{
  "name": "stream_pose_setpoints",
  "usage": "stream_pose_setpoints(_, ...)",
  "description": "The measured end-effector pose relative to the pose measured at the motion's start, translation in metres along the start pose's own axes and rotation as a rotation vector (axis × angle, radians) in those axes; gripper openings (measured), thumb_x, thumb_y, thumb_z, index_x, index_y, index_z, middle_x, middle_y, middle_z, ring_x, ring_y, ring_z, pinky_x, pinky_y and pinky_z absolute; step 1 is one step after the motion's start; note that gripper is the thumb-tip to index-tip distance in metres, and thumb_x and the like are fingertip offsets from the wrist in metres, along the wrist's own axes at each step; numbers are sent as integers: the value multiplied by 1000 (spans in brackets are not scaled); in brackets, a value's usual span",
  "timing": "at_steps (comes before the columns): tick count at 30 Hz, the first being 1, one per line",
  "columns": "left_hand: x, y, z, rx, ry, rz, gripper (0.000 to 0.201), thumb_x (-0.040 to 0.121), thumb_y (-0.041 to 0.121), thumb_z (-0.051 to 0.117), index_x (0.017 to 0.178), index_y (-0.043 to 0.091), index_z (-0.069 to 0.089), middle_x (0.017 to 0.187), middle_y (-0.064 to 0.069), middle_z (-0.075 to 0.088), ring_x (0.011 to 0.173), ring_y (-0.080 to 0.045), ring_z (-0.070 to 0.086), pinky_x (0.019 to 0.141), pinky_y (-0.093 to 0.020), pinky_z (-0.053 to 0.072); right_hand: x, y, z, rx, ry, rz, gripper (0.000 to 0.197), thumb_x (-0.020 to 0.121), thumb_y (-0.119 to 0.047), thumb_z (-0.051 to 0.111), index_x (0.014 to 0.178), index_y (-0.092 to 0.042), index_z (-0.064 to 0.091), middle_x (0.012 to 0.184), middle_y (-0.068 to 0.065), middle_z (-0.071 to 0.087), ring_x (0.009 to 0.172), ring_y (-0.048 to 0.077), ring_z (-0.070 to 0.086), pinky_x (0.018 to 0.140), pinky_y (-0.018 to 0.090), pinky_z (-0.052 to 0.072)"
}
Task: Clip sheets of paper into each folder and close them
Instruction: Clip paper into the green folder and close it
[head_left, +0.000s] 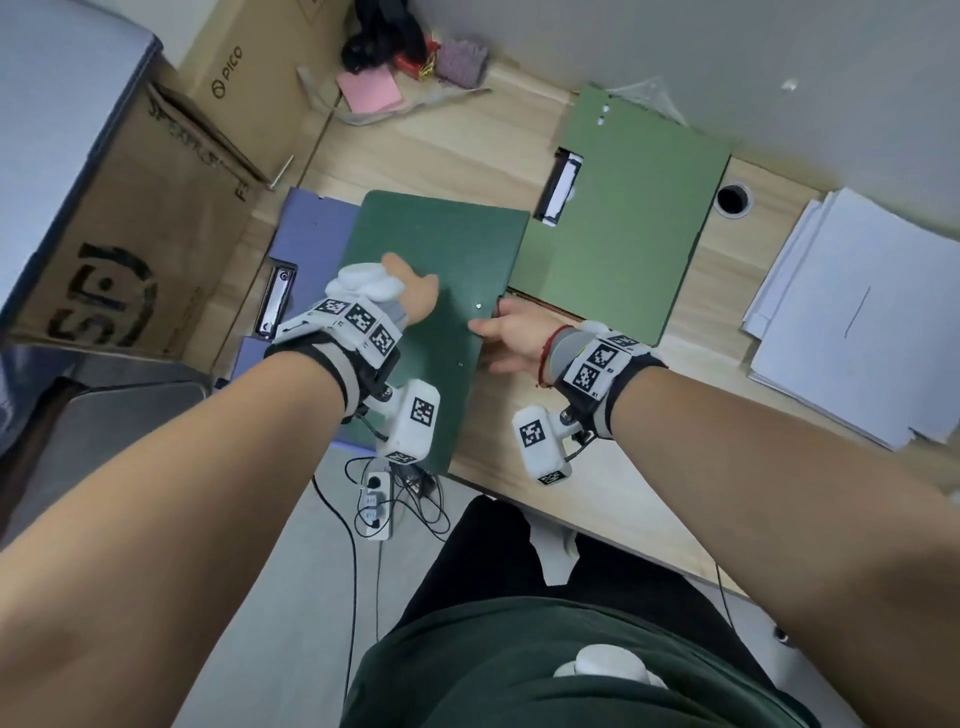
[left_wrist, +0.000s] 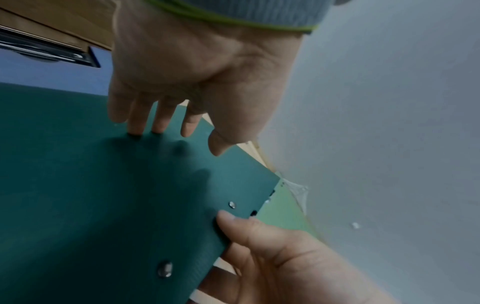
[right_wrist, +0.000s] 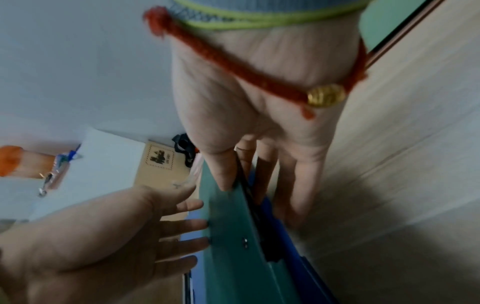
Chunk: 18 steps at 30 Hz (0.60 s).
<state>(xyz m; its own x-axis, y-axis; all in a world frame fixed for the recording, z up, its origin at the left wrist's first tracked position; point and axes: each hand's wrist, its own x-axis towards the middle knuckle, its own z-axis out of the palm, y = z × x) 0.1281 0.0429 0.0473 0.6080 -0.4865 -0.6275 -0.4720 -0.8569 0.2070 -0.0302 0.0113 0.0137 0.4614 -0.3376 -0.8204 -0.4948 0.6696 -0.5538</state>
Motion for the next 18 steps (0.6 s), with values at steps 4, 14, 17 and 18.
stream_pose_setpoints(4, -13, 27, -8, 24, 8, 115, 98, 71, 82, 37, 129, 5, 54, 119, -15, 64, 104, -40, 61, 91, -43, 49, -33, -23, -9, 157, -50, -145, 13, 95, -4, 54, 106, -12, 53, 106, 14, 66, 92, 32, 67, 82, 49, 59)
stream_pose_setpoints(14, -117, 161, -29, -66, 85, 575, 97, 57, 96, 42, 85, 6, 67, 71, -11, 68, 68, -31, 67, 63, -33, 52, -149, -65, -97, 66, 271, -484, 22, 77, -5, 66, 88, -15, 49, 83, 10, 56, 73, 25, 56, 61, 32, 57)
stream_pose_setpoints(17, -138, 188, -28, -170, 55, 675, 50, 81, 67, 59, 71, 18, 57, 59, 7, 56, 56, -13, 57, 52, -19, 44, -171, -67, -116, 11, 339, -565, 19, 83, -9, 71, 93, -14, 56, 82, 8, 64, 70, 16, 65, 68, 29, 59)
stream_pose_setpoints(18, -145, 194, -26, -173, 70, 706, 38, 87, 54, 59, 70, 20, 54, 59, 10, 52, 58, -14, 56, 51, -19, 40, -178, -66, -122, -22, 363, -576, 15, 84, -12, 71, 90, -16, 58, 82, 6, 67, 72, 13, 67, 69, 28, 57)
